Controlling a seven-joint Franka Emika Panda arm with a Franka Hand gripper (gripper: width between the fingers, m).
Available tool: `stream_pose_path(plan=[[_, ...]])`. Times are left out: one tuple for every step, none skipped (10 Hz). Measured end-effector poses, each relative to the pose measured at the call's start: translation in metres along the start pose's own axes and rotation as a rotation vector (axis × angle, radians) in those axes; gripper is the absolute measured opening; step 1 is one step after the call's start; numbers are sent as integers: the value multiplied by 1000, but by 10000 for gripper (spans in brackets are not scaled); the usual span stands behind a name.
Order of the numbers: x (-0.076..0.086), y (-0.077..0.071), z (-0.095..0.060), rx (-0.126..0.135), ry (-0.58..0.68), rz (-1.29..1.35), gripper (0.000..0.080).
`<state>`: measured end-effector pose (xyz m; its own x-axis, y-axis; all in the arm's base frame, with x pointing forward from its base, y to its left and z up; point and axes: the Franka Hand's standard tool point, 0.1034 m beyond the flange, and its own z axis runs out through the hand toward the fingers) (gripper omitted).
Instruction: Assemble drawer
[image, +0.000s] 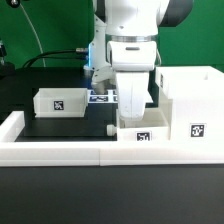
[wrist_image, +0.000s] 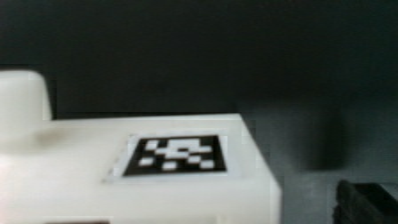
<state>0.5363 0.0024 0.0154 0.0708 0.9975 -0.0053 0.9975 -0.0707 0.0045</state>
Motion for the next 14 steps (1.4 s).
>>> stream_pose_path(plan=[[1, 3, -6, -10, 0, 3, 646], [0, 6, -12, -20, 0, 4, 649], [-1, 10, -20, -31, -1, 7, 649], [-7, 12, -27, -30, -5, 6, 649], [-15, 14, -33, -30, -10, 18, 649], [-22, 15, -36, -35, -12, 25, 649], [-33, 17, -37, -38, -13, 0, 649], [-49, 18, -38, -39, -15, -10, 649], [-56, 18, -36, -36, -15, 1, 649], [-63, 15, -31, -27, -9, -24, 649], [-75, 11, -24, -16, 17, -23, 649], [-81, 8, -17, -8, 52, -10, 649], [-83, 4, -11, 0, 79, -18, 649], [-85, 1, -4, 7, 108, -21, 649]])
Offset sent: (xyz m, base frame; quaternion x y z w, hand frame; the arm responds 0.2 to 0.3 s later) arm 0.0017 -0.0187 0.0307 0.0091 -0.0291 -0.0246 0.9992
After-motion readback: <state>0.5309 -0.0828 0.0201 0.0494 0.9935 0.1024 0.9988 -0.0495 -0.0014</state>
